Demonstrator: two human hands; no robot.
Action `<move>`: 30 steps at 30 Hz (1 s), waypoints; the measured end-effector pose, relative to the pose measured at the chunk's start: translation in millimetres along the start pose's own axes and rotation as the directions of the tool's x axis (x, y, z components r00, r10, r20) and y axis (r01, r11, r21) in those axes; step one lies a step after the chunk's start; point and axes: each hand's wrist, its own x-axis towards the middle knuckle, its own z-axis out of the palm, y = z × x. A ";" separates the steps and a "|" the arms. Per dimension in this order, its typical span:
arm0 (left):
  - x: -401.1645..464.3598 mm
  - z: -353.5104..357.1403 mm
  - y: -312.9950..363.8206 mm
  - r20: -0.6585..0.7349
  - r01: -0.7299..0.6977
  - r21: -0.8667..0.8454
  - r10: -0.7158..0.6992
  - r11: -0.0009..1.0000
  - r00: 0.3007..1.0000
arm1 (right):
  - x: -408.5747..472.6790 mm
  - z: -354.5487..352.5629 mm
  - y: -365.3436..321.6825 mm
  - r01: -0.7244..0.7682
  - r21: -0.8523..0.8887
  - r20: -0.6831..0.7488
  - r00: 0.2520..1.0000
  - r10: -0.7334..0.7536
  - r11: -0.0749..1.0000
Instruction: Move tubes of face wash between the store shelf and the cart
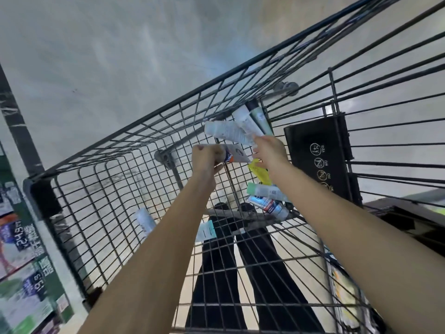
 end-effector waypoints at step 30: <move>-5.7 -87.1 -24.9 0.154 0.060 -0.511 0.023 0.857 0.988 | 14.3 61.7 9.4 -0.368 0.809 0.311 0.930 0.198 0.458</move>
